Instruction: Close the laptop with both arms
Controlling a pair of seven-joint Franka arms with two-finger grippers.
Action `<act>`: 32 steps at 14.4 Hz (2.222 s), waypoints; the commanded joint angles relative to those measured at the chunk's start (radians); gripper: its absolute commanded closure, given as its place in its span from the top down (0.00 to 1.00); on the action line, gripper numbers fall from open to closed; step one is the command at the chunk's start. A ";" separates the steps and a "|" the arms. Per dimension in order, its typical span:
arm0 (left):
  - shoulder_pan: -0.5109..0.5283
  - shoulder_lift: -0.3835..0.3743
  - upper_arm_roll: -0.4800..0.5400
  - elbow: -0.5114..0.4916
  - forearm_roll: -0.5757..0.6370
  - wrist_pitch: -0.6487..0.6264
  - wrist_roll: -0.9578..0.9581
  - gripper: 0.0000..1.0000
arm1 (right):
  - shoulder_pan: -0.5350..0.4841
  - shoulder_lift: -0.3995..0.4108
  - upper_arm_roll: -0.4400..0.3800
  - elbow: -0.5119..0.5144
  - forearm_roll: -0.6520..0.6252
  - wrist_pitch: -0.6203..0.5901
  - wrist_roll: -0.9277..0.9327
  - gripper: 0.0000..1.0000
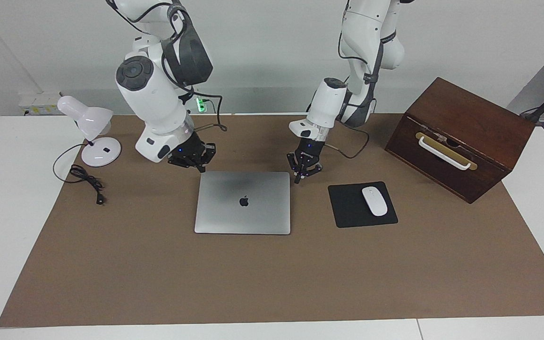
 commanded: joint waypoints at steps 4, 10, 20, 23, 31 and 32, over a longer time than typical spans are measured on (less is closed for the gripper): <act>0.073 -0.271 0.008 0.045 -0.010 -0.518 0.014 0.00 | -0.051 -0.119 0.014 -0.046 -0.041 -0.093 0.010 0.56; 0.196 -0.330 0.008 0.284 -0.005 -0.991 0.028 0.53 | -0.027 -0.226 0.002 -0.116 -0.068 -0.127 0.010 1.00; 0.502 -0.348 0.014 0.469 -0.004 -1.277 0.031 1.00 | -0.056 -0.187 -0.047 -0.120 -0.159 -0.032 -0.120 1.00; 0.556 -0.353 0.011 0.482 0.036 -1.260 0.025 1.00 | -0.067 -0.182 -0.047 -0.108 -0.160 -0.062 -0.127 1.00; 0.637 -0.244 0.014 0.658 0.097 -1.375 0.011 1.00 | -0.102 -0.180 -0.024 -0.089 -0.183 -0.099 -0.130 1.00; 0.650 -0.206 0.014 0.715 0.096 -1.407 0.011 1.00 | -0.102 -0.182 -0.026 -0.094 -0.182 -0.098 -0.128 1.00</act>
